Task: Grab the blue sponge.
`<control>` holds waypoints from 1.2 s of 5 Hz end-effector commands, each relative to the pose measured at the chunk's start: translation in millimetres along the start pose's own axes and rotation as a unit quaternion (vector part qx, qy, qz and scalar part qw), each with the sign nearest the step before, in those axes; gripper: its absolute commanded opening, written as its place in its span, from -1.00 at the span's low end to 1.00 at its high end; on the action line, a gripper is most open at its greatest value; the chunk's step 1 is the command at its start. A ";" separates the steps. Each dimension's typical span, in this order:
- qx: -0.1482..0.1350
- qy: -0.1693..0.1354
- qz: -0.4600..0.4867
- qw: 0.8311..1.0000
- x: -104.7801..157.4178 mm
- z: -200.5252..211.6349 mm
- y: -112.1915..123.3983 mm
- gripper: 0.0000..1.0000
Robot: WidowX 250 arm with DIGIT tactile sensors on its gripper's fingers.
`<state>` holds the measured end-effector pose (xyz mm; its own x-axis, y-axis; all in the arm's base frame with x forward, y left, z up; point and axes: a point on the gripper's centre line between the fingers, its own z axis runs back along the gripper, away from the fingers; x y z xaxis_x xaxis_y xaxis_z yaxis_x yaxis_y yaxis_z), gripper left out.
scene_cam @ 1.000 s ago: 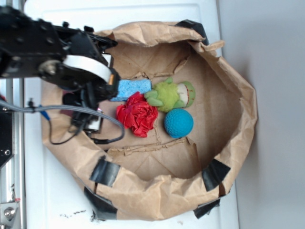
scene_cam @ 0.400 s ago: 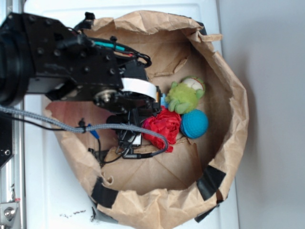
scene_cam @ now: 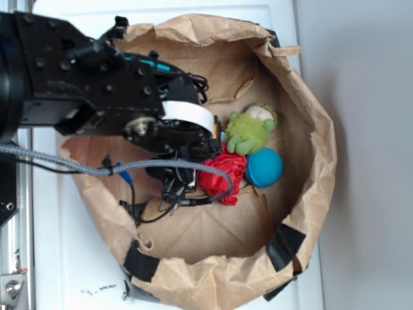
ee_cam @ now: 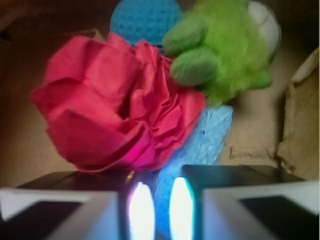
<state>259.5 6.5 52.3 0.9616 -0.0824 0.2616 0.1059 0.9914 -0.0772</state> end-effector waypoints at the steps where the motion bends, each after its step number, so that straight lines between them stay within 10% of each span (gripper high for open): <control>1: -0.023 -0.035 -0.005 0.999 17.8 38.3 2.2 -1.00; 2: -0.040 -0.008 -0.006 0.999 16.0 57.2 4.5 -0.82; 3: -0.057 0.048 -0.010 0.997 57.5 29.2 30.1 1.00; 6: -0.061 0.064 -0.075 0.993 50.4 8.3 47.5 1.00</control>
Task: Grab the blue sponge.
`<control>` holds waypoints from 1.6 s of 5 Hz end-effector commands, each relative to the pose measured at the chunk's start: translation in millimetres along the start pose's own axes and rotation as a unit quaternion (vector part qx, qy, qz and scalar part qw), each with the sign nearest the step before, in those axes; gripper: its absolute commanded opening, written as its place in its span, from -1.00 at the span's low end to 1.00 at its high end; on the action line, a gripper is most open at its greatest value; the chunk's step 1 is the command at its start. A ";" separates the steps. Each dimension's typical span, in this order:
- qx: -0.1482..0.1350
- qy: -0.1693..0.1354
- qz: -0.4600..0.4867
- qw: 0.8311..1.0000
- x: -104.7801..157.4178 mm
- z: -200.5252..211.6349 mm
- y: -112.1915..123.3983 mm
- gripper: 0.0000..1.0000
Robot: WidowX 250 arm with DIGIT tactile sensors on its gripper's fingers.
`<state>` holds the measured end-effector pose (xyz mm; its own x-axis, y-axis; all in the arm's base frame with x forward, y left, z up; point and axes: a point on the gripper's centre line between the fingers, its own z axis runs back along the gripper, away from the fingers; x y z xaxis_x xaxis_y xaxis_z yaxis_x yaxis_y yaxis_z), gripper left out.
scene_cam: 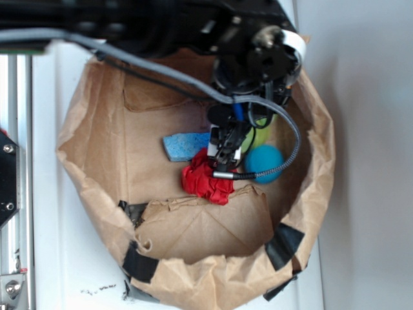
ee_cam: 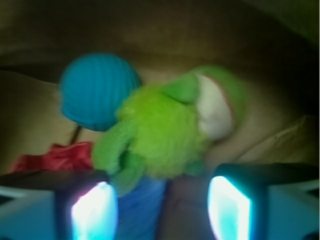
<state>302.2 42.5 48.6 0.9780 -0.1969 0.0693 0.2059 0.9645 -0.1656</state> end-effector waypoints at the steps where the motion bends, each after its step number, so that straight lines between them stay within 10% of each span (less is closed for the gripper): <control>1: -0.041 -0.026 -0.050 0.998 3.3 41.3 -0.9 1.00; 3: -0.082 -0.014 -0.071 0.994 -9.1 72.4 -11.2 1.00; 6: -0.026 -0.030 -0.121 0.992 -52.9 26.1 -12.8 1.00; 8: -0.002 -0.044 -0.091 0.995 -36.9 6.3 -20.1 1.00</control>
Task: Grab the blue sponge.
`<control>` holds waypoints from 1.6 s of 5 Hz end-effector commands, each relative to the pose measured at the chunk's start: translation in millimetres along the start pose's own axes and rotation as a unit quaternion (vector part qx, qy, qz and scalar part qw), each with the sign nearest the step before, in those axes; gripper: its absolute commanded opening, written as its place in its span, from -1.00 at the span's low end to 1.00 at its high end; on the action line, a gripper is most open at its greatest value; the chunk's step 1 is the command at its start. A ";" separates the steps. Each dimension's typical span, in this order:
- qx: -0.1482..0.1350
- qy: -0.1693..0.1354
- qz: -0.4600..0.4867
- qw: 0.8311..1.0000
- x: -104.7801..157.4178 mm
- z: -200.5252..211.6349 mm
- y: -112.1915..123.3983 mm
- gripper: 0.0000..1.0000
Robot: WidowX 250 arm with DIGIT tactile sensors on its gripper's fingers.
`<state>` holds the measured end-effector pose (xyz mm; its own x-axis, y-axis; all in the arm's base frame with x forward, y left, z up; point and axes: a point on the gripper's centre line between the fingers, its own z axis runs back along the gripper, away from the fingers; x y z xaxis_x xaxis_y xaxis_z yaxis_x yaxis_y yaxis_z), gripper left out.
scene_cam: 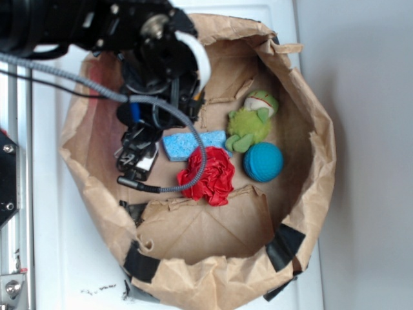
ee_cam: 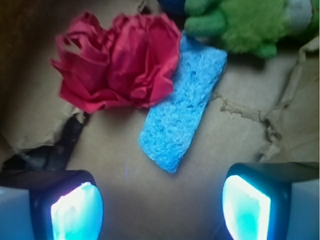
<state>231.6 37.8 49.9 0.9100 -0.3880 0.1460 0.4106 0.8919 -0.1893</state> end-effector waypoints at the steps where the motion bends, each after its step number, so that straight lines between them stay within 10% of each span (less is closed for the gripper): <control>1: 0.035 -0.017 0.037 0.999 46.4 -8.8 4.0 1.00; 3: 0.060 -0.048 0.035 0.996 43.6 -24.8 -1.0 1.00; 4: 0.106 -0.072 0.050 0.991 49.6 -49.8 14.5 0.63; 5: 0.117 -0.072 0.059 0.989 52.8 -55.5 17.8 -1.00; 8: 0.002 -0.035 0.078 0.996 47.4 37.2 -13.9 -1.00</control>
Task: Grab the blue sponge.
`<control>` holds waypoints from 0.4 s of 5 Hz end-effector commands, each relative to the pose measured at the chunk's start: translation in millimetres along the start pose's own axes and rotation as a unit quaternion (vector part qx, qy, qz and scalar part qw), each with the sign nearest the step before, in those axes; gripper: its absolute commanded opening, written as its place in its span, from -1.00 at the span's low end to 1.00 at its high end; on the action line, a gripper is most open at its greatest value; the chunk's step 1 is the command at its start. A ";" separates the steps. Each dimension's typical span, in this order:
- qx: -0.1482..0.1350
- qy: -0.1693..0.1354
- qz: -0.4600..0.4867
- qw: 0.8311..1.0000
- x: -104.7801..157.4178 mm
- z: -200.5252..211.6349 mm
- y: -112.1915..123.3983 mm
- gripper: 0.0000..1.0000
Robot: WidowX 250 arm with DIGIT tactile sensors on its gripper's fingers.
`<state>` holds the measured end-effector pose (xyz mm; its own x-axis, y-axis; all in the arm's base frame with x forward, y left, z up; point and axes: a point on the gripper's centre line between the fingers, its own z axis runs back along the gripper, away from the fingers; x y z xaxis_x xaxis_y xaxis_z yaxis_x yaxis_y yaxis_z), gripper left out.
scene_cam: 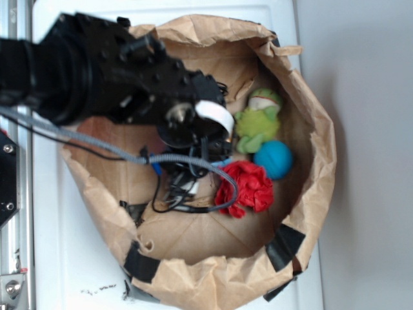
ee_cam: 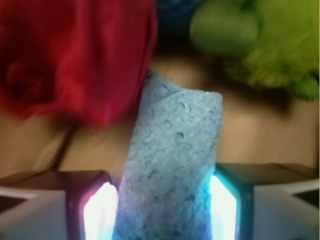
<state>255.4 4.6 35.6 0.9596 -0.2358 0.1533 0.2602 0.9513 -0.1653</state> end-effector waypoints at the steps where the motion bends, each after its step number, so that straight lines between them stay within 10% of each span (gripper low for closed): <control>1: -0.043 -0.015 0.009 0.999 17.3 83.6 -2.2 -1.00; 2: -0.044 -0.023 0.020 0.999 20.3 100.1 -6.6 -1.00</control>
<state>246.4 -0.3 121.2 0.9720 -0.1958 0.1297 0.2256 0.9320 -0.2836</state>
